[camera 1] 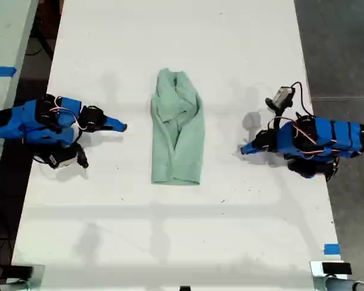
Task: Fold t shirt
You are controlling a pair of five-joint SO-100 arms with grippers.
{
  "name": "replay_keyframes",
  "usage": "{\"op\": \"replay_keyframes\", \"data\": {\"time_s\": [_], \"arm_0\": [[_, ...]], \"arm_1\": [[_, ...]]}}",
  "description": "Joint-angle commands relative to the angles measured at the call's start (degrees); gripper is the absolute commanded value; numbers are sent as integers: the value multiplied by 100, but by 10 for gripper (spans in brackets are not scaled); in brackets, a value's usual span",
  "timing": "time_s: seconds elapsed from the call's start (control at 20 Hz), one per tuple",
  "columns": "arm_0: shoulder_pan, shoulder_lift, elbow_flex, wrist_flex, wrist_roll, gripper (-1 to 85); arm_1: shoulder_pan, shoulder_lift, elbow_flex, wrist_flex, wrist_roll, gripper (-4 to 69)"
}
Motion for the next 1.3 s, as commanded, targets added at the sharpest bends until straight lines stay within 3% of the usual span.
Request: {"op": "replay_keyframes", "data": {"time_s": [0.0, 0.35, 0.45, 0.5, 0.6, 0.75, 0.85, 1.0, 1.25], "arm_0": [[123, 44, 44, 88, -114, 0], [176, 44, 35, 97, -105, 0], [62, 70, -290, 483, -993, -1], [-44, -255, -738, 527, -1081, -1], [53, -2347, -2241, 475, -1230, -1], [888, -5370, -4869, 773, -1547, 0], [1406, -7128, -6513, 1143, -1547, 3], [1793, -9817, -8842, 2030, -1441, 165], [1854, -12577, -10608, 1986, -1248, 206]], "arm_1": [[431, 97, 26, 431, -439, 8], [431, 97, 26, 431, -387, 8], [264, 97, -404, 167, -668, 9], [105, -53, -861, 9, -650, 9], [97, -1819, -2338, 70, -308, 9], [-457, -5300, -5186, 255, 141, 8], [-721, -6873, -6574, 308, 167, 55], [-1002, -8982, -8253, 598, 211, 123], [-1257, -10951, -9976, 896, -18, 152]]}}
